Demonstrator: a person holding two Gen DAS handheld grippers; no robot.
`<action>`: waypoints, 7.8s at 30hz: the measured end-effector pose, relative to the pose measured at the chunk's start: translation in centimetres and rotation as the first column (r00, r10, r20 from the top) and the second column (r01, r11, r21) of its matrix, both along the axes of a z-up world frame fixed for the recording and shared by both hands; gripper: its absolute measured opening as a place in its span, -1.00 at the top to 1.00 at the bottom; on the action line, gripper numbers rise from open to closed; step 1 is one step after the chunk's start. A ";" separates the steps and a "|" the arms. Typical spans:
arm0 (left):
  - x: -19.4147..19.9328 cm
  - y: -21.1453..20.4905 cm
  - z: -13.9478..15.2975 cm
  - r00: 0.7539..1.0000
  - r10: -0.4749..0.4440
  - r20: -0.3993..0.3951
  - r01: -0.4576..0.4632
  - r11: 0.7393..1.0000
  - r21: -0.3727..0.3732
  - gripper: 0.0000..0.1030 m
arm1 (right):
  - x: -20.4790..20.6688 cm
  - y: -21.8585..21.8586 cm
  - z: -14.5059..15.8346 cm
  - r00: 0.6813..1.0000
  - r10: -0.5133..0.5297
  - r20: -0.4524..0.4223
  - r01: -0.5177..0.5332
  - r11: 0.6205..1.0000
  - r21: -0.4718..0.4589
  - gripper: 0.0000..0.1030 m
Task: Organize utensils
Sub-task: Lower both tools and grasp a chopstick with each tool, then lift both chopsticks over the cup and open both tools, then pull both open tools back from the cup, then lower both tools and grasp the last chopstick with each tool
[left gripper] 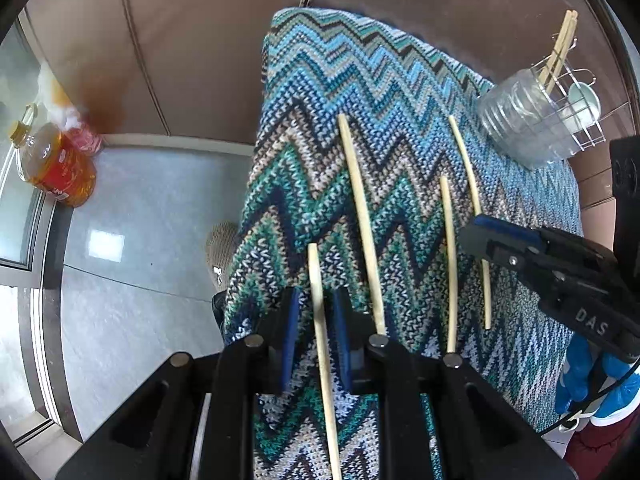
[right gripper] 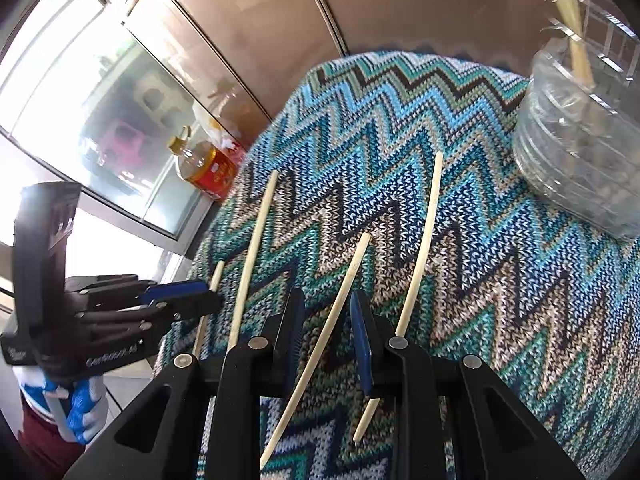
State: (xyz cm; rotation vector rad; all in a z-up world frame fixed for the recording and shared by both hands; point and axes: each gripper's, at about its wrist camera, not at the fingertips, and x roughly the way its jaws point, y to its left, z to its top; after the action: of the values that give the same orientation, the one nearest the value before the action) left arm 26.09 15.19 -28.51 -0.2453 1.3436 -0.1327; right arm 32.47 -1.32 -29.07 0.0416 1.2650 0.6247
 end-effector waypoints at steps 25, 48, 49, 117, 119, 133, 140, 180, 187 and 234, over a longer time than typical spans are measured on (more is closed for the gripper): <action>1.0 -1.4 -0.6 0.999 -0.018 -0.027 0.020 0.998 0.058 0.88 | 1.9 1.3 -2.4 0.997 -0.013 -0.078 0.011 1.000 -0.024 0.83; -4.1 -1.2 6.2 0.988 0.036 0.148 -0.045 0.997 0.057 0.91 | -6.8 -4.1 8.0 0.981 -0.026 0.192 -0.006 0.986 0.164 0.90; -4.6 -1.3 6.8 0.986 0.036 0.165 -0.047 0.997 0.059 0.91 | -7.4 -4.5 8.6 0.977 -0.030 0.212 -0.008 0.984 0.176 0.90; 11.8 -17.3 18.4 0.418 0.285 0.863 -0.186 0.956 -0.225 0.87 | 4.6 -16.4 18.7 0.603 -0.268 0.752 0.154 0.963 0.220 0.89; 11.4 -17.1 18.4 0.414 0.280 0.866 -0.176 0.958 -0.225 0.78 | 4.4 -16.5 18.8 0.602 -0.272 0.751 0.157 0.962 0.222 0.80; 3.0 -13.8 25.1 0.371 0.226 0.901 -0.206 0.966 -0.157 0.38 | -2.1 -17.4 23.4 0.524 -0.332 0.785 0.213 0.943 0.256 0.39; -3.0 -11.8 29.3 0.359 0.200 0.911 -0.251 0.962 -0.113 0.13 | -8.6 -17.5 27.5 0.429 -0.358 0.829 0.235 0.931 0.281 0.01; -23.2 -12.9 28.1 0.429 0.147 0.891 -0.352 0.936 0.015 0.00 | -29.3 -16.3 28.0 0.201 -0.421 0.885 0.552 0.795 0.253 -0.71; -23.3 -13.2 28.1 0.436 0.133 0.890 -0.358 0.933 0.036 0.00 | -29.9 -16.4 28.1 0.188 -0.420 0.888 0.549 0.794 0.259 -0.73; 1.5 -1.4 6.8 0.970 0.125 0.208 -0.106 0.989 -0.100 0.35 | -4.2 -4.4 10.8 0.916 -0.032 0.399 0.071 0.994 -0.083 0.36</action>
State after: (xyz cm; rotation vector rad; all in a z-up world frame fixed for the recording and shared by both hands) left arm 27.55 13.76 -21.71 -0.3735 1.1078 -0.1169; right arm 28.27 -5.69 -18.30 -0.1269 0.8931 0.4946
